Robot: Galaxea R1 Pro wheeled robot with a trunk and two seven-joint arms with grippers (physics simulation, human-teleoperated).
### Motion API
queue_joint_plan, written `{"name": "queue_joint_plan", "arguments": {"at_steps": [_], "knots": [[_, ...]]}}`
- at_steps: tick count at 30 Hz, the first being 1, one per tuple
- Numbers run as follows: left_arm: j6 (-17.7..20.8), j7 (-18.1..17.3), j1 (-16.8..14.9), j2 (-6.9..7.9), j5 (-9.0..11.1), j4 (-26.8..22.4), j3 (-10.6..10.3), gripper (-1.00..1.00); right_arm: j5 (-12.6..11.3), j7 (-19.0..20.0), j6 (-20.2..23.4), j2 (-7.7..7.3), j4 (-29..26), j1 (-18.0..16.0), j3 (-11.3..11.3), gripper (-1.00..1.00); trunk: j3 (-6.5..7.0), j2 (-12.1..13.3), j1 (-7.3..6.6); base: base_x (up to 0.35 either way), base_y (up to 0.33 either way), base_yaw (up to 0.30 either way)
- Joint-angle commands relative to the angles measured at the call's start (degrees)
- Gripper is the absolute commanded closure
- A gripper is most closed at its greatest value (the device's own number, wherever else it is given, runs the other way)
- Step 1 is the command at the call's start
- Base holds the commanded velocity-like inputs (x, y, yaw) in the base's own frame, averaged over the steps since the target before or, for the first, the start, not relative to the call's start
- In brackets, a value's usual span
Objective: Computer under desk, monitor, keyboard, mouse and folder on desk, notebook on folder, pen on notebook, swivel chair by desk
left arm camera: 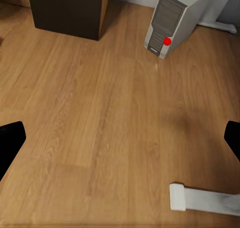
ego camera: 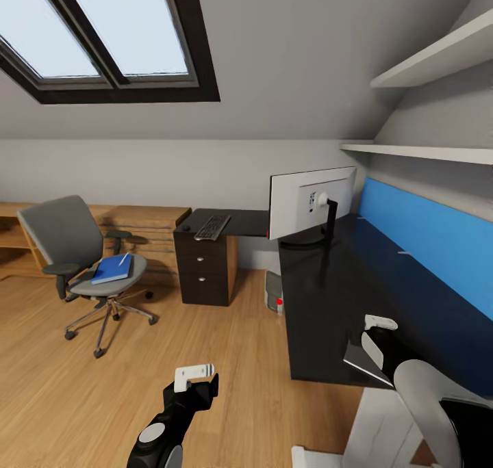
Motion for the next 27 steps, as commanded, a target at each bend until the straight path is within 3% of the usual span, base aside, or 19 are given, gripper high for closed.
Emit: {"name": "queue_joint_plan", "arguments": {"at_steps": [1,27], "knots": [[0.2,0.5,0.0,0.02,0.6,-0.1,-0.1,-1.0,-0.5,-0.2,0.4,0.0,-0.1,0.0,0.0,-1.0,-0.07,0.0,-0.01,-0.043,0.0,0.0],[0.3,0.5,0.0,-0.07,0.6,0.0,-0.2,-1.0,-0.5,-0.3,0.1,0.0,-0.1,0.0,0.0,-1.0,0.29,0.8,-0.45,-0.063,0.0,0.0]]}}
